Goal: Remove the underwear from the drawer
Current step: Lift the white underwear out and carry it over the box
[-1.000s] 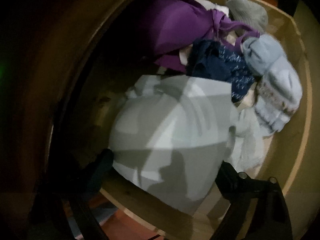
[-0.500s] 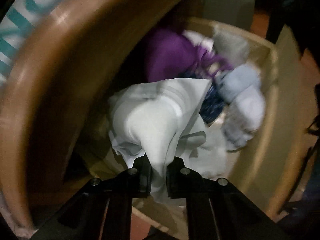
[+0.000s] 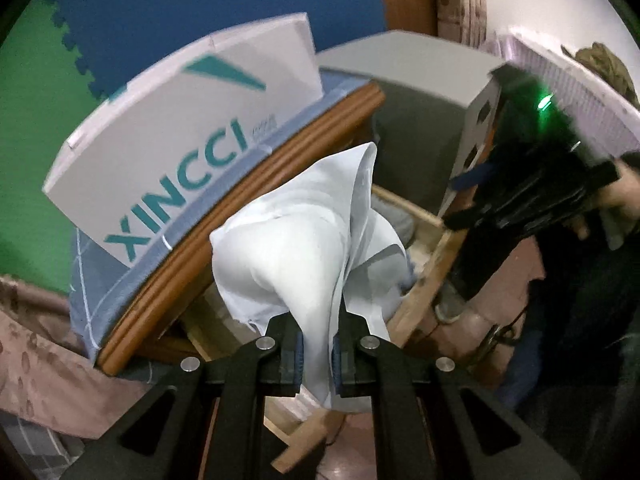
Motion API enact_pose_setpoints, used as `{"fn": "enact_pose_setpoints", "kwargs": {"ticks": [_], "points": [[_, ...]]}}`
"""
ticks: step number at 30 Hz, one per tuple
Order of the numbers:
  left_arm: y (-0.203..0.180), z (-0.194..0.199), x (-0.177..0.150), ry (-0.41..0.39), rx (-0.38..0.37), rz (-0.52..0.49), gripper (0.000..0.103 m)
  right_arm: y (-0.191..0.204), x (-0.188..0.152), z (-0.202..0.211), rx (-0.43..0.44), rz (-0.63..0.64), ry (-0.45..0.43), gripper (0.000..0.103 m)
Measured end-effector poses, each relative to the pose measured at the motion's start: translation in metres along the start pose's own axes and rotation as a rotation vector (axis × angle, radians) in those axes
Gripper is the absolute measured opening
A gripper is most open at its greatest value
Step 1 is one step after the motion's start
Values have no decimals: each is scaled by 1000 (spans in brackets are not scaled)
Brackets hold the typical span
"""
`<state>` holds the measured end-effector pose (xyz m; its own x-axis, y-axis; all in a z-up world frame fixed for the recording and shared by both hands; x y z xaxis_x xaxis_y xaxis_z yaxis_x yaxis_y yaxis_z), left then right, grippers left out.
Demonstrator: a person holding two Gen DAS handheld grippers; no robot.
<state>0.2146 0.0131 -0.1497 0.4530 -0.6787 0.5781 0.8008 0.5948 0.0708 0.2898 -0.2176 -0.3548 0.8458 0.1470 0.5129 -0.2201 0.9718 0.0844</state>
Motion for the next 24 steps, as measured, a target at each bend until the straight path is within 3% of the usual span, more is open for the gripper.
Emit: {"fn": "enact_pose_setpoints", "kwargs": {"ticks": [6,14,20,24], "points": [[-3,61,37,-110,71,25,9,3,0,1,-4,16,-5,62],[32,148,110,-294,223,54,9,5,0,2,-5,24,-7,62],[77,183,161,-381,324,96,10,5,0,1,3,23,-6,62],[108,187,188,-398,342,164,10,5,-1,1,12,22,-5,62]]}}
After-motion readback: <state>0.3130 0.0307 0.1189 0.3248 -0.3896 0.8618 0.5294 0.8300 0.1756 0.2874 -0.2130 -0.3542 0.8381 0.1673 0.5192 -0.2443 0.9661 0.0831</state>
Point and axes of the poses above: each gripper's, at about its wrist camera, not at the fingertips, and z roughly against the way its jaws point, y to its left, x to its top, the point moved 10 cm from there along -z, roughly the way its jaws point, and after that the axes turned 7 degrees about -x, right-handed, at the moved point
